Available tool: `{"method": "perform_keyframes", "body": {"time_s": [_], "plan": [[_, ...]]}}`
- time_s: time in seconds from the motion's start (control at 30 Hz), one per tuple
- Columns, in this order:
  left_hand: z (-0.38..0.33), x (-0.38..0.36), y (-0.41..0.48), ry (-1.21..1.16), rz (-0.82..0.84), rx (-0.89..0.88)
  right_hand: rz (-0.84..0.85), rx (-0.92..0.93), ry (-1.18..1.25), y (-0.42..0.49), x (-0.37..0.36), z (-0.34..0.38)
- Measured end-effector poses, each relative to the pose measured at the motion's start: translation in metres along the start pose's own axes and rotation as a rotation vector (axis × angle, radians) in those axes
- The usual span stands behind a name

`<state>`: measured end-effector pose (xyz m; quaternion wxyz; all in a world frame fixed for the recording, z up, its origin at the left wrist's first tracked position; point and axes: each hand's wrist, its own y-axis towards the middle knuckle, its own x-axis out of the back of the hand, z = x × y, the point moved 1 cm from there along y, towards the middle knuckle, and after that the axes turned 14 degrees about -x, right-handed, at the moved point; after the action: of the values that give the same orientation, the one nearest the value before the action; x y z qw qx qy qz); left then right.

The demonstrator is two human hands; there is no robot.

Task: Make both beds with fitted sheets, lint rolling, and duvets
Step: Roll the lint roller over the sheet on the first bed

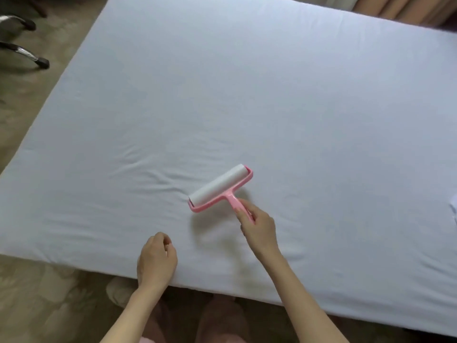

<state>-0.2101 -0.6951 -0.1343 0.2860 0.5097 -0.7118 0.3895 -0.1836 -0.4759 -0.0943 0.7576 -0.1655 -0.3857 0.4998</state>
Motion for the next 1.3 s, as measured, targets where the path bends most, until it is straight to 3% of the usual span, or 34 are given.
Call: {"method": "perform_keyframes", "body": {"time_s": [0.1,0.27,0.43,0.6,0.73,0.97,1.1,1.23,1.3], "plan": [[-0.001,0.001,0.006,0.015,0.000,-0.021,-0.022,-0.089,0.163,0.022,-0.022,0.007],[-0.007,-0.006,0.010,0.023,0.028,-0.049,-0.066,-0.177,0.031,-0.021,-0.022,-0.034],[-0.020,-0.018,0.004,0.013,0.072,-0.067,-0.093,-0.422,-0.017,-0.096,-0.020,-0.097],[-0.035,-0.027,0.003,0.004,0.094,-0.107,-0.224,-0.377,0.202,-0.102,0.008,-0.100],[-0.043,-0.027,0.004,0.006,0.085,-0.136,-0.342,-0.203,0.285,-0.042,0.039,-0.066],[-0.042,-0.027,0.006,0.006,0.084,-0.161,-0.311,-0.300,0.460,0.054,0.067,-0.042],[-0.033,-0.026,0.003,0.013,0.095,-0.151,-0.289,-0.300,0.379,0.010,0.047,-0.085],[-0.027,-0.027,-0.001,0.016,0.112,-0.127,-0.344,-0.408,0.292,-0.066,0.021,-0.141],[-0.027,-0.027,-0.001,0.017,0.121,-0.111,-0.349,-0.489,0.367,-0.095,0.020,-0.160]]}}
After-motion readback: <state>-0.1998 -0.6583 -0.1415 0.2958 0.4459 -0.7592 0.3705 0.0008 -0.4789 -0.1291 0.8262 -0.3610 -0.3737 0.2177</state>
